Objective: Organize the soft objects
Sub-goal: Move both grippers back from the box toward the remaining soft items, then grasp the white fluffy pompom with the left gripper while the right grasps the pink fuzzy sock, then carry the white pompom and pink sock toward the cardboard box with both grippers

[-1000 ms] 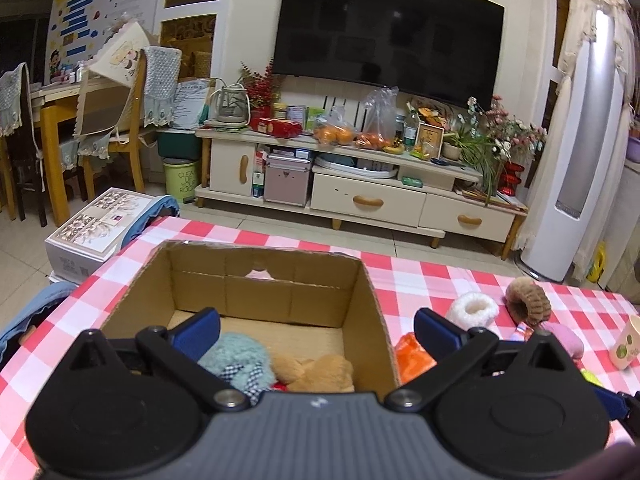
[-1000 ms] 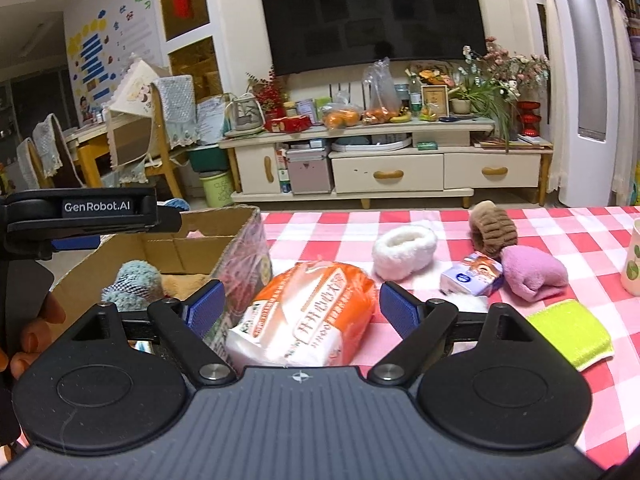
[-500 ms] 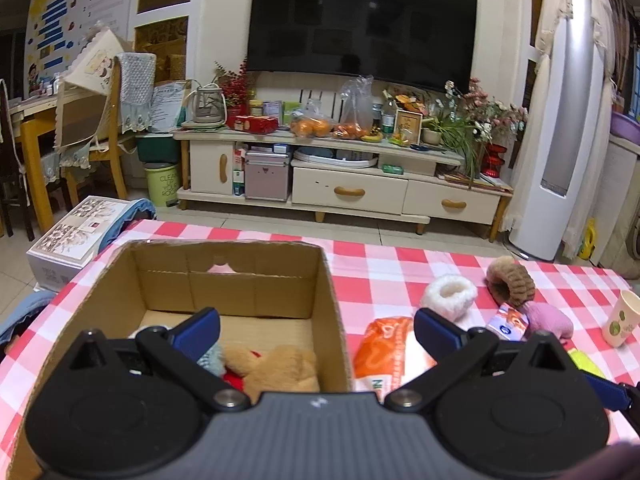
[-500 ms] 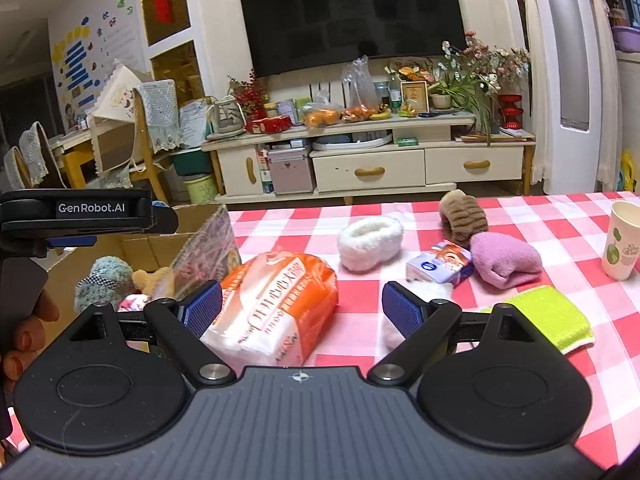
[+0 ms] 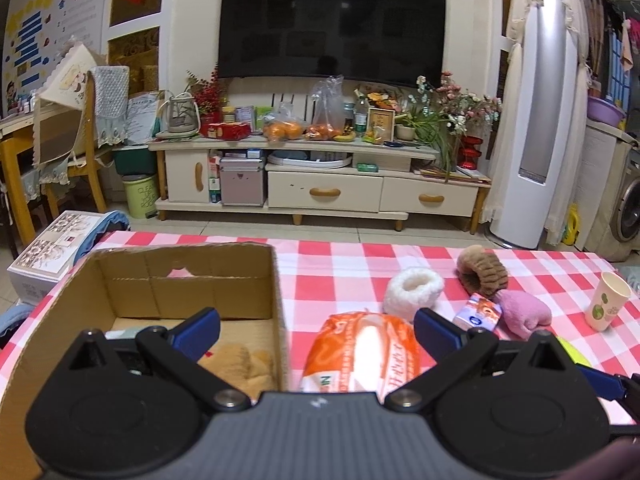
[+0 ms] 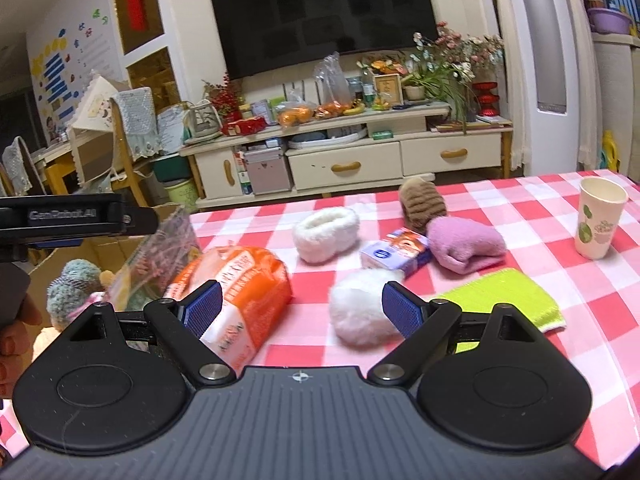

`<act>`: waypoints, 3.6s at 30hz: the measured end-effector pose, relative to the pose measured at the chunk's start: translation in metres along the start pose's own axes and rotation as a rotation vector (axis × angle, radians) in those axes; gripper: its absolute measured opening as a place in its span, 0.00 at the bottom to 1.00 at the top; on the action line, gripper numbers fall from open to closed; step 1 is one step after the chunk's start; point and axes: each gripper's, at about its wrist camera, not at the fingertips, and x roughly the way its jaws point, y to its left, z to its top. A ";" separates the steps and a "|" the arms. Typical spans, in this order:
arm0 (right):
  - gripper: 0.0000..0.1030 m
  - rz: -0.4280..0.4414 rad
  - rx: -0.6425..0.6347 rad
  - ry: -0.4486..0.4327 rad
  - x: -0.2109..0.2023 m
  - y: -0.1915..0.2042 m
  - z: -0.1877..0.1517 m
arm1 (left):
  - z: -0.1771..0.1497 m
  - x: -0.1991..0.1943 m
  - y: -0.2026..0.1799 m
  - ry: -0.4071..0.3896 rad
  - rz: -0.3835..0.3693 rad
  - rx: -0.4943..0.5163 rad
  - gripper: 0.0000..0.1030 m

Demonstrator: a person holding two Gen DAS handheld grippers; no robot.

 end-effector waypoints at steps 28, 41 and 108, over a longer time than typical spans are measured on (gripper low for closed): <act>1.00 -0.191 0.341 0.034 0.020 -0.123 -0.013 | -0.029 0.014 -0.095 0.034 -0.203 0.171 0.99; 1.00 -0.083 0.235 0.001 0.062 -0.140 0.015 | -0.052 0.068 -0.139 0.123 -0.205 0.190 0.97; 0.99 0.013 0.014 0.158 0.042 -0.096 -0.024 | -0.070 0.011 -0.091 0.228 -0.389 0.100 0.49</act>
